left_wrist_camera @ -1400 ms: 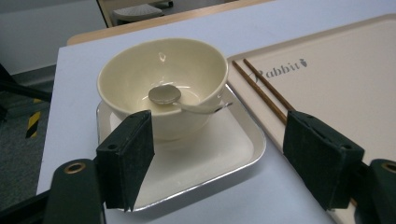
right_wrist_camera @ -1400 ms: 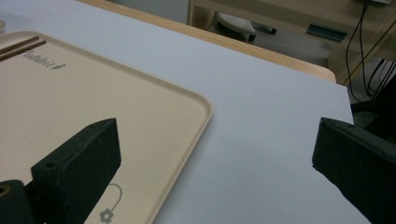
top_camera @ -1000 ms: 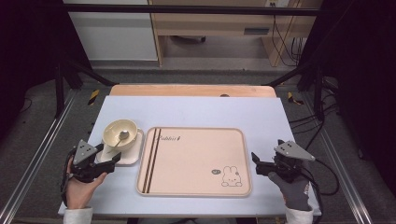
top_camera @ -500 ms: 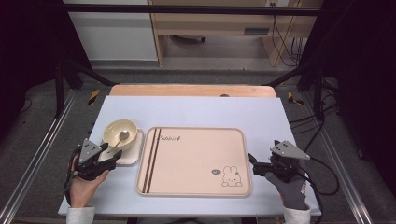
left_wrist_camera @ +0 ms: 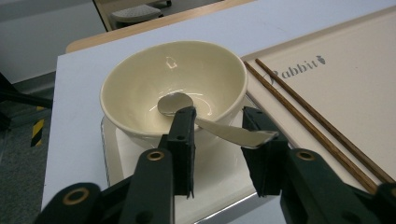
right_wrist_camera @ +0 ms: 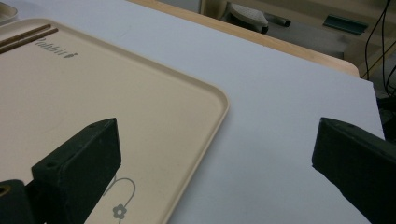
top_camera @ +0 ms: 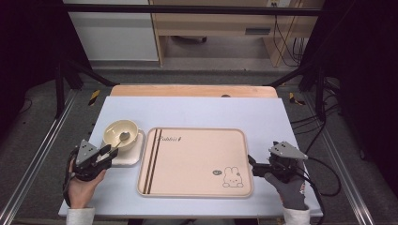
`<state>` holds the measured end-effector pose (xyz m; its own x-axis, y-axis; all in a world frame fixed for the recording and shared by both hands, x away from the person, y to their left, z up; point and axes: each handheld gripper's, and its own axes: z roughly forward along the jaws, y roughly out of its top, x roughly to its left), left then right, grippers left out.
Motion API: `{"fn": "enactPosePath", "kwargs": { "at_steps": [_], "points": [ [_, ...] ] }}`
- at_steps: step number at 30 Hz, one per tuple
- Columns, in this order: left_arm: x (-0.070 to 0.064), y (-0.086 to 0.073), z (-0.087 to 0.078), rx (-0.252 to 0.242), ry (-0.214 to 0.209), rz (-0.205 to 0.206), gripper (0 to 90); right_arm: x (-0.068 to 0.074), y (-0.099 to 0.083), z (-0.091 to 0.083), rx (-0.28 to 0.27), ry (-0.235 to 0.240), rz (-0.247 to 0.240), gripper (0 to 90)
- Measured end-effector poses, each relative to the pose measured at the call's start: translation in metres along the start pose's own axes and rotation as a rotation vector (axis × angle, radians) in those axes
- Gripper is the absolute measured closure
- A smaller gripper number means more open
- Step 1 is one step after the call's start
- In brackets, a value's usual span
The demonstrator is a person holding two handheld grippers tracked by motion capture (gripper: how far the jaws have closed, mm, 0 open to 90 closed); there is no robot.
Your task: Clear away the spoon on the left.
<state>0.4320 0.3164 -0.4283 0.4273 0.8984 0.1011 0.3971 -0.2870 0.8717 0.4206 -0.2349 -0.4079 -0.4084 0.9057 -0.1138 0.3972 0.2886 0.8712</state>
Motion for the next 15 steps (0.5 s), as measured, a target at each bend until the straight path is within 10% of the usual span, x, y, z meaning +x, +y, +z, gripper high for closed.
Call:
{"fn": "enactPosePath", "kwargs": {
  "at_steps": [15],
  "points": [
    [0.0010,0.0013,-0.0076,-0.022,0.029,-0.032,82.7,-0.0002,-0.0003,0.0004,0.003,-0.003,-0.006,1.4]
  ]
}}
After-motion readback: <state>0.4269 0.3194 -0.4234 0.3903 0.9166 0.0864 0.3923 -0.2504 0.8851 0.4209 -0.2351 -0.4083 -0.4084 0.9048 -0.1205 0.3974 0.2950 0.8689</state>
